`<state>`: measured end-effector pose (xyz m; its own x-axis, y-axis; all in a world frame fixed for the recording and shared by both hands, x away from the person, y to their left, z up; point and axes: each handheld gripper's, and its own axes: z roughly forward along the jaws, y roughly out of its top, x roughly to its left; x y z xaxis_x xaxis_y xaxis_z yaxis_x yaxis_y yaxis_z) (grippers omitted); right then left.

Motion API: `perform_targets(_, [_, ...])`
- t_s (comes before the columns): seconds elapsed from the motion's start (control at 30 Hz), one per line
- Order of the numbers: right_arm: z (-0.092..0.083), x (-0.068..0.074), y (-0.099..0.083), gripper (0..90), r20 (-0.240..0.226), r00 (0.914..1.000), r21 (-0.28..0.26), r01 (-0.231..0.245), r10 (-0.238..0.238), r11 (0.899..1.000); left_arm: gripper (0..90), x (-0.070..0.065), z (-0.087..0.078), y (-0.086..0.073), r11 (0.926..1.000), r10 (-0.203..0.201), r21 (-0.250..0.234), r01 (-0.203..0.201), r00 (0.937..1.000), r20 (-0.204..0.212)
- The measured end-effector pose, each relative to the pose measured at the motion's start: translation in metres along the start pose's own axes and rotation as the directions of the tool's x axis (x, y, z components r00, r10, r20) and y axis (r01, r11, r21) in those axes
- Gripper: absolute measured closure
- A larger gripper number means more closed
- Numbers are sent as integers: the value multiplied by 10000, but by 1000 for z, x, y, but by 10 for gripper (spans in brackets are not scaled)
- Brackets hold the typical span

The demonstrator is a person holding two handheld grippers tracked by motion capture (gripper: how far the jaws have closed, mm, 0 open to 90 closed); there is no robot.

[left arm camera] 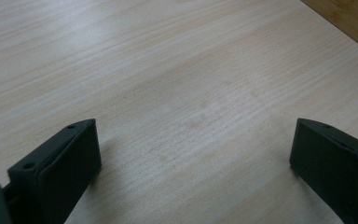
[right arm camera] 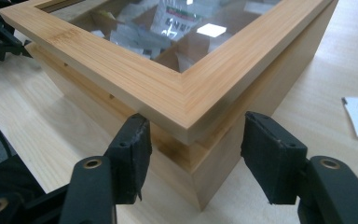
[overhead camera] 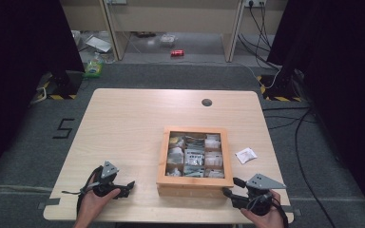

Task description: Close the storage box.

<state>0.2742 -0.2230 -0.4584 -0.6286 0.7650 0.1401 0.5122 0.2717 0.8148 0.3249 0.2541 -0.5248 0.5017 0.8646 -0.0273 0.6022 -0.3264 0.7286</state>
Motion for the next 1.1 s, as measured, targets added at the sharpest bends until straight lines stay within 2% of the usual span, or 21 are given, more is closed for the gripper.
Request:
perform_targets(0.13, [0, 1, -6, 390, 86, 10000, 193, 16, -18, 9998, 11, 0, 0, 0, 10000, 1, 0, -1, 10000, -1])
perform_targets(0.2, [-2, 1, -9, 383, -57, 9993, 22, -356, 356, 9994, 11, 0, 0, 0, 10000, 13, 1, -13, 10000, 4])
perform_targets(0.27, [-7, -2, -8, 382, 83, 9993, -106, -365, 366, 9993, 10, 0, 0, 0, 10000, 15, 4, -15, 10000, 3])
perform_targets(0.4, [-11, -4, -12, 374, 77, 9985, -111, -541, 542, 9985, 10, 0, 0, 0, 10000, 5, 2, -5, 10000, 2])
perform_targets(1.1, [-18, -14, -13, 348, 251, 9959, -446, -861, 872, 9953, 10, 0, 0, 0, 10000, 6, 1, -6, 10000, 3])
